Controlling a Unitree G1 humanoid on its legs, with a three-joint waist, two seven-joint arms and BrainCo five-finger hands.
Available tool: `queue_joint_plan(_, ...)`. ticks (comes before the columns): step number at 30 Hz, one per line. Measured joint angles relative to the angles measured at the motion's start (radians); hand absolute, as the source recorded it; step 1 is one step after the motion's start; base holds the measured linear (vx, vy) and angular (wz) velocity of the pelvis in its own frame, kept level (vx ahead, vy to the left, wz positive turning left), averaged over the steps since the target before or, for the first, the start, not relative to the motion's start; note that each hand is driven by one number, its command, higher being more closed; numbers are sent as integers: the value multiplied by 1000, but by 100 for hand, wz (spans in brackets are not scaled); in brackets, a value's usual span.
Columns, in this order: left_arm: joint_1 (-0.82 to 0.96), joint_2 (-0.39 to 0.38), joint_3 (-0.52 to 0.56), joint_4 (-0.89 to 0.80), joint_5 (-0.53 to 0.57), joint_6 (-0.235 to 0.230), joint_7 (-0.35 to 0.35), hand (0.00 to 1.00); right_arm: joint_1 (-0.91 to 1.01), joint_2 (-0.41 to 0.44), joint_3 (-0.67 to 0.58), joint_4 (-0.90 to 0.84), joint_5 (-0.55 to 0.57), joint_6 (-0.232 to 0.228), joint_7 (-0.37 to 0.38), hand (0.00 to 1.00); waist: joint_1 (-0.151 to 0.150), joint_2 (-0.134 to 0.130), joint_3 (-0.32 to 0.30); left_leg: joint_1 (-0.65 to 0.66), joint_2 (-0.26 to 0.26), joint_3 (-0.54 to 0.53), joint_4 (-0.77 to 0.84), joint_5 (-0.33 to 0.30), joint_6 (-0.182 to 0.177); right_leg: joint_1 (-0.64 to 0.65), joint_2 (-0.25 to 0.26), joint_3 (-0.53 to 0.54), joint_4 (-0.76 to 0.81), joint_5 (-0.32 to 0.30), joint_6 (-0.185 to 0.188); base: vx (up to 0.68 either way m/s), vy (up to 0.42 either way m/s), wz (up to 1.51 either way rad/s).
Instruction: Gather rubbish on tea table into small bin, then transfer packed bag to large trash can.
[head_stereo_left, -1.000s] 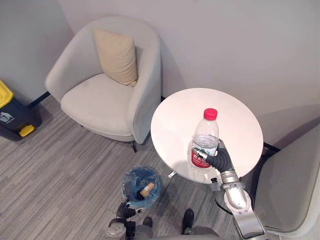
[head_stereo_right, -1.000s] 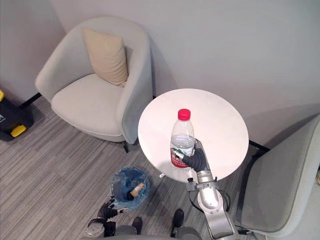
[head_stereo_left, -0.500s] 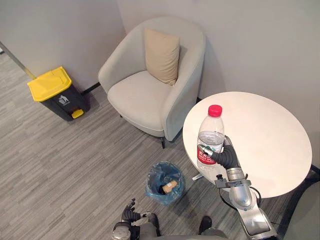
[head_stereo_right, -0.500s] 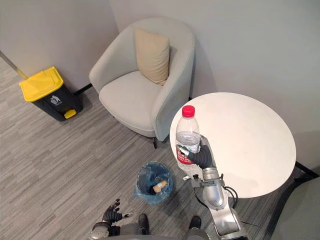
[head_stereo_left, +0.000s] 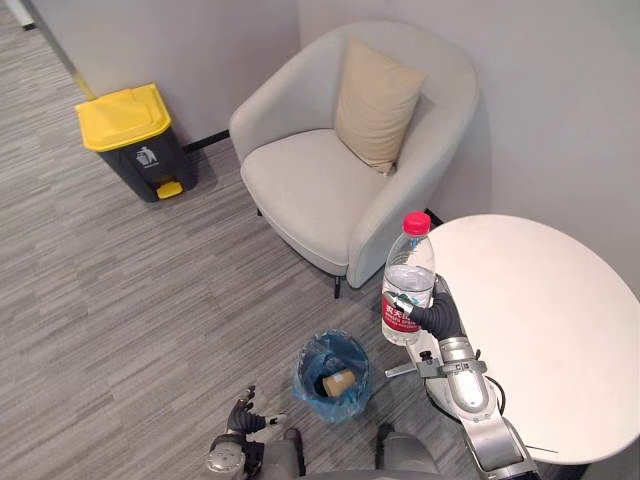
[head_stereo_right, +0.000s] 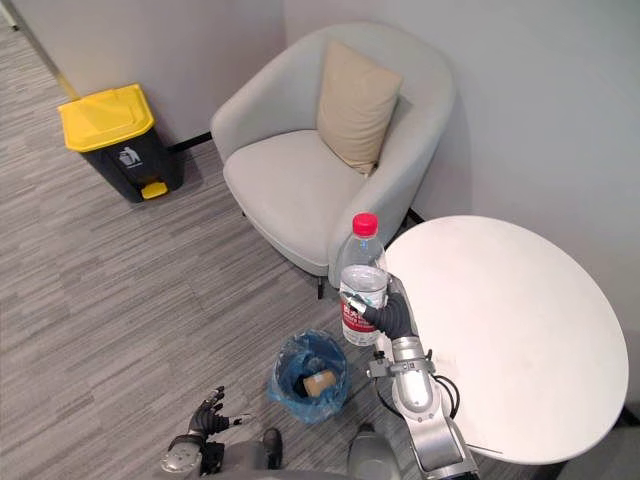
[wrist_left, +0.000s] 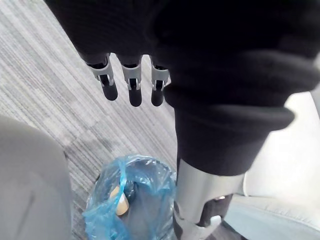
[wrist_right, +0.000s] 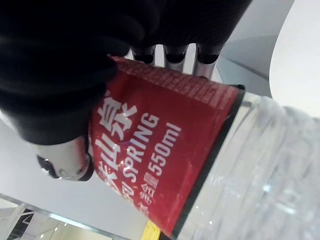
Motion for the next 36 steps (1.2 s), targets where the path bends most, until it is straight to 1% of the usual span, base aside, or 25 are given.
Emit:
queue_joint_plan(1,4,-9,5,-1,0,-1,1,0,2,-4,1,2,0,2,1,100,3,9,-1,3,11,-3,-5,0,0,17,8,-7,-25,5,6,35,-28,11)
queue_joint_plan(2,5,-12,10,0,0,-1,1,0,2,-4,5,2,0,2,1,100,4,14,-3,7,19,-7,-18,2,-4,31,12,-12,-53,18,3,40,-22,9)
queue_joint_plan(5,7,-12,12,2,2,-1,0,0,9,-4,0,2,0,2,2,100,5,12,-3,20,33,-19,-46,14,-20,73,30,-29,-129,53,3,24,-35,9)
queue_joint_plan(9,11,-12,13,2,8,-1,-1,0,39,-1,2,2,0,1,21,100,6,11,-5,43,30,-48,-61,26,-29,129,35,-66,-167,61,5,-4,-37,26)
queue_joint_plan(10,11,-12,13,2,8,-1,-1,0,39,3,3,2,0,1,22,100,10,10,-5,42,30,-50,-62,30,-30,129,36,-68,-169,62,3,-43,-24,19)
queue_joint_plan(11,11,-12,13,1,8,-1,-1,0,39,8,7,4,0,1,23,100,21,10,-5,41,30,-55,-79,48,-35,129,37,-74,-178,70,0,-45,-24,12)
queue_joint_plan(14,10,-10,17,1,8,-2,-1,0,14,4,45,53,7,-3,35,100,27,8,-3,22,29,-89,-92,77,-41,124,40,-110,-175,76,-5,-84,-42,33)
queue_joint_plan(17,4,-9,19,0,8,-12,0,0,-43,-13,96,93,19,-4,42,100,37,15,15,-33,31,-105,-67,83,-44,76,46,-124,-128,68,-17,-196,-32,23)
queue_joint_plan(18,-11,-6,20,0,8,-19,0,0,-88,-25,127,101,30,-5,43,100,40,22,45,-71,30,-112,-36,84,-45,30,43,-124,-75,52,-24,-212,-22,12)
queue_joint_plan(20,-54,-1,20,1,6,-18,1,0,-171,-38,170,143,51,-11,44,100,45,31,90,-157,19,-125,23,84,-45,-77,26,-125,43,14,-28,-307,-10,17)
queue_joint_plan(22,-89,7,21,-4,5,-21,2,0,-237,-42,195,188,55,-9,45,100,55,35,145,-208,8,-127,50,81,-45,-141,5,-128,124,-20,-30,-325,-20,28)
queue_joint_plan(23,-106,8,21,-11,3,-21,4,0,-270,-52,214,210,61,-4,45,100,56,43,155,-259,7,-126,65,80,-47,-190,-8,-141,157,-25,-30,-253,-23,44)
queue_joint_plan(24,-117,8,21,-11,1,-20,4,0,-287,-57,222,218,61,-3,45,100,56,47,165,-282,7,-122,68,81,-47,-219,-14,-148,170,-26,-30,-175,-15,40)
queue_joint_plan(25,-123,9,26,-25,-8,-22,6,0,-317,-62,235,234,61,-3,44,100,57,43,186,-311,9,-106,72,81,-46,-254,-24,-149,192,-26,-30,-146,-12,25)
queue_joint_plan(27,-139,8,43,-52,-17,-22,11,0,-355,-69,240,241,61,8,43,100,63,51,212,-376,16,-88,123,82,-45,-316,-33,-145,246,-35,-29,-214,1,7)
queue_joint_plan(28,-220,-3,61,-106,-32,-20,38,0,-500,-69,239,244,59,21,12,100,69,48,250,-603,35,-34,259,87,-33,-546,-61,-118,388,-58,-25,-210,16,-2)
queue_joint_plan(29,-237,-17,63,-115,-32,-20,45,0,-519,-70,239,244,57,34,-2,100,73,47,261,-631,38,-34,281,85,-28,-569,-62,-116,402,-57,-28,-161,18,-2)
queue_joint_plan(31,-249,-29,73,-144,-33,-21,46,0,-523,-70,236,244,56,47,-12,100,84,42,282,-635,43,-24,311,81,-23,-567,-66,-114,422,-64,-30,44,1,-1)
queue_joint_plan(32,-250,-29,82,-153,-33,-22,47,0,-538,-65,233,252,55,44,-14,100,87,39,290,-638,42,-13,313,80,-21,-569,-70,-113,427,-73,-28,27,-11,4)
queue_joint_plan(33,-256,-27,87,-159,-33,-21,48,0,-563,-64,232,271,51,36,-14,100,81,36,302,-645,40,-11,316,80,-20,-578,-73,-113,436,-77,-27,-16,-13,7)
queue_joint_plan(34,-279,-37,95,-181,-34,-21,53,0,-634,-71,230,306,47,33,-31,100,80,39,301,-718,40,-13,361,81,-20,-650,-78,-113,477,-78,-28,-48,-6,5)
queue_joint_plan(35,-299,-36,96,-211,-43,-26,67,0,-690,-79,222,326,44,37,-49,100,83,43,298,-793,47,-11,398,73,-10,-720,-77,-109,508,-90,-33,-95,-10,8)
queue_joint_plan(36,-342,-37,98,-229,-51,-42,76,0,-774,-77,185,364,39,40,-68,100,85,42,304,-890,47,-13,424,68,-5,-820,-81,-101,551,-102,-28,-106,-14,12)
